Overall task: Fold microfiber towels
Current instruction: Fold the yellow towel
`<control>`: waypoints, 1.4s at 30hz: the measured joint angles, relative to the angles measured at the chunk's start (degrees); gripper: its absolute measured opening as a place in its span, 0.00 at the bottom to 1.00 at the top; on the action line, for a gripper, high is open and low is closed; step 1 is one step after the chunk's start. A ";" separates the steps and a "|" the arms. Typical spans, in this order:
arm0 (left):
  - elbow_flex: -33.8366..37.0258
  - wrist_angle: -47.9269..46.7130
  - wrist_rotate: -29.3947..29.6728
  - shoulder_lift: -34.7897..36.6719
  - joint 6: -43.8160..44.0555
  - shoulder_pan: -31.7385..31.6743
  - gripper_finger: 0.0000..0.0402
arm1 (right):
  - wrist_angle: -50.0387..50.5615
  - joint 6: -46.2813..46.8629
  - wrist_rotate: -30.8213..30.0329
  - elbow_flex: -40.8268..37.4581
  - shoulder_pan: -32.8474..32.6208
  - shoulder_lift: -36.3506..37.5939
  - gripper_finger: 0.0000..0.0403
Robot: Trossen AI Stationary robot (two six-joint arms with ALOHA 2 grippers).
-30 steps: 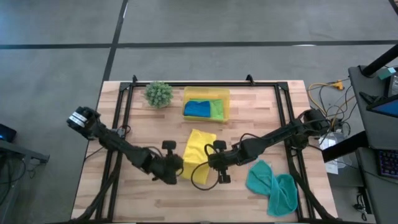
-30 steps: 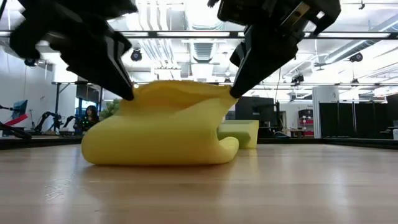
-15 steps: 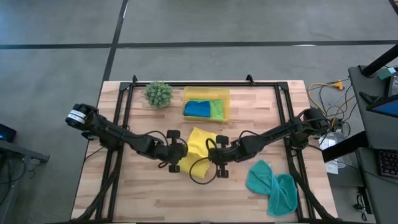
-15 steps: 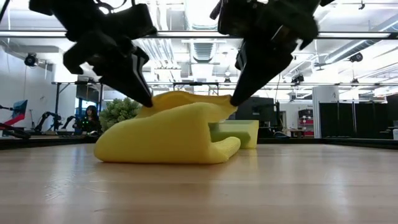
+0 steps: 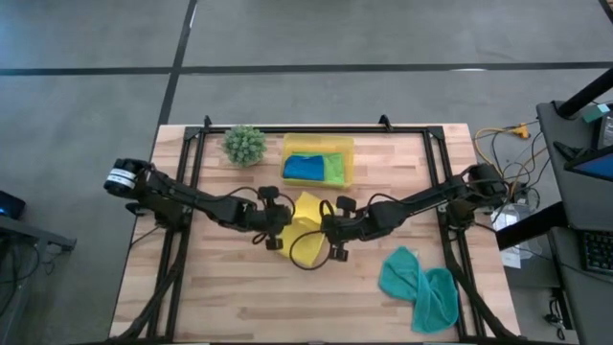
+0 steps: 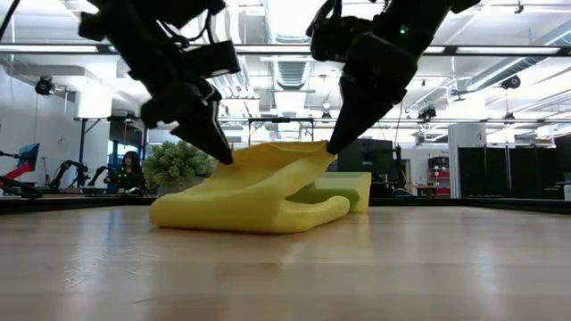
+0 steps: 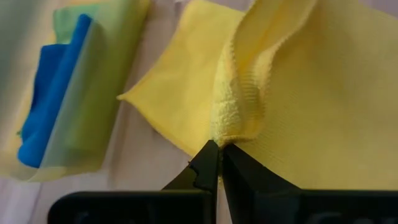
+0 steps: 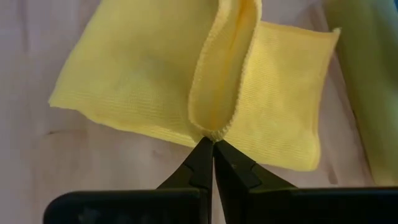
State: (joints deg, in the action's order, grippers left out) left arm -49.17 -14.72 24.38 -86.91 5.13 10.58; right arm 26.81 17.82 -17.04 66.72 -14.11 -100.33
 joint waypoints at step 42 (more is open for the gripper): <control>0.02 14.48 -9.07 -5.86 -3.06 -14.40 0.01 | 5.27 8.50 -3.24 -1.50 6.99 -0.13 0.03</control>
State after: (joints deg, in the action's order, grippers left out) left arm -49.15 -0.24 15.31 -92.77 2.07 -3.82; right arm 32.07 26.32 -20.28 65.21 -7.12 -100.47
